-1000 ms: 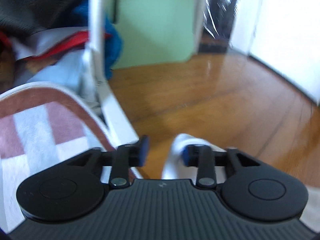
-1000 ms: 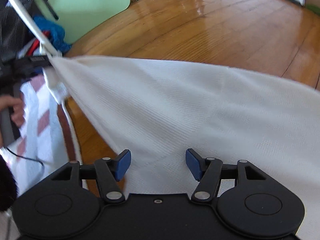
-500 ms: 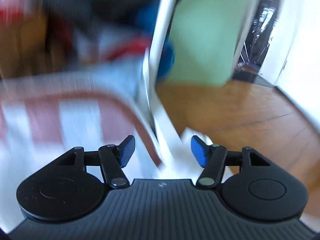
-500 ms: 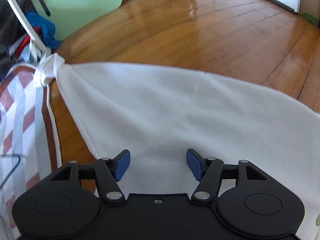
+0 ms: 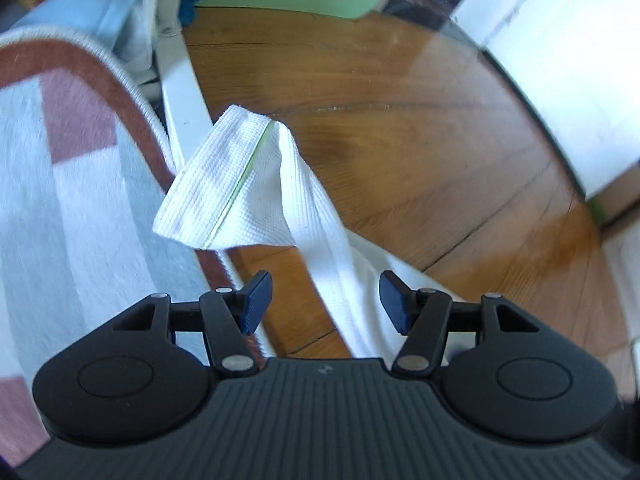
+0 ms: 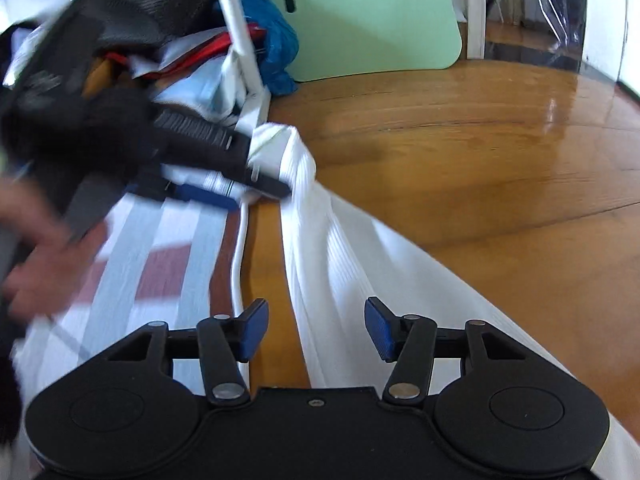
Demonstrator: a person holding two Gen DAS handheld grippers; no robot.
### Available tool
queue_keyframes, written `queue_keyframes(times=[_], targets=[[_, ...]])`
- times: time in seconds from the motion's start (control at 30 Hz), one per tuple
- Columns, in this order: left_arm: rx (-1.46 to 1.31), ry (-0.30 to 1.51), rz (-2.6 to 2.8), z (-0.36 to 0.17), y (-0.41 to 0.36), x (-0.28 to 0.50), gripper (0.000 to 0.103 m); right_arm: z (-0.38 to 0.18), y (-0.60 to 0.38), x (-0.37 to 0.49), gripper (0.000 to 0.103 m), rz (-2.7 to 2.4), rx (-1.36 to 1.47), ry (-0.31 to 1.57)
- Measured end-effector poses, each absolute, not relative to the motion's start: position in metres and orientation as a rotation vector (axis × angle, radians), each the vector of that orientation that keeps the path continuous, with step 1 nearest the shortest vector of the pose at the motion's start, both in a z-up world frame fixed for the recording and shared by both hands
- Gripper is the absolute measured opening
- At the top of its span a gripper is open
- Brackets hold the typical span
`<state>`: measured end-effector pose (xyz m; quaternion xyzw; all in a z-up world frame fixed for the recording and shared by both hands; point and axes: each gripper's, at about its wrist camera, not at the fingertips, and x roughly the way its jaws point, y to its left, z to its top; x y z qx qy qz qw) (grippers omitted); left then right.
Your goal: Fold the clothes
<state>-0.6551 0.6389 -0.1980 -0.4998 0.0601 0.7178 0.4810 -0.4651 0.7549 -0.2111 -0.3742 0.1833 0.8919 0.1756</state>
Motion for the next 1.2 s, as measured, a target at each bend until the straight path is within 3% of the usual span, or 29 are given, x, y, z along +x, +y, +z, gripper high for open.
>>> queue_keyframes(times=[0.1,0.2,0.23,0.27,0.3,0.4,0.6,0.83,1.07,1.2], targets=[[-1.224,0.192,1.76,-0.195,0.639,-0.666,0.058,-0.228,0.761,-0.496,0.061,2.527,-1.024,0.575],[-1.22,0.212,1.784,-0.193,0.634,-0.675,0.058,-0.241,0.754,-0.516,0.061,2.49,-0.949,0.441],[-1.22,0.215,1.789,-0.193,0.632,-0.678,0.058,-0.244,0.751,-0.518,0.042,2.494,-0.929,0.416],[-1.222,0.214,1.787,-0.193,0.632,-0.681,0.058,-0.244,0.748,-0.518,0.01,2.5,-0.906,0.403],[-1.225,0.212,1.785,-0.194,0.631,-0.684,0.058,-0.242,0.745,-0.515,0.009,2.511,-0.88,0.407],[-1.227,0.215,1.778,-0.193,0.63,-0.688,0.058,-0.236,0.735,-0.506,0.008,2.549,-0.818,0.415],[-1.215,0.199,1.754,-0.193,0.63,-0.691,0.062,-0.226,0.694,-0.47,0.008,2.75,-0.952,0.349],[-1.28,0.352,1.74,-0.221,0.641,-0.675,0.066,-0.238,0.671,-0.463,0.009,2.804,-1.156,0.3],[-1.133,0.488,1.741,-0.23,0.653,-0.648,0.088,-0.237,0.664,-0.479,0.011,2.804,-1.149,0.193],[-1.052,0.531,1.781,-0.233,0.654,-0.639,0.09,-0.235,0.655,-0.474,0.016,2.821,-1.138,0.176]])
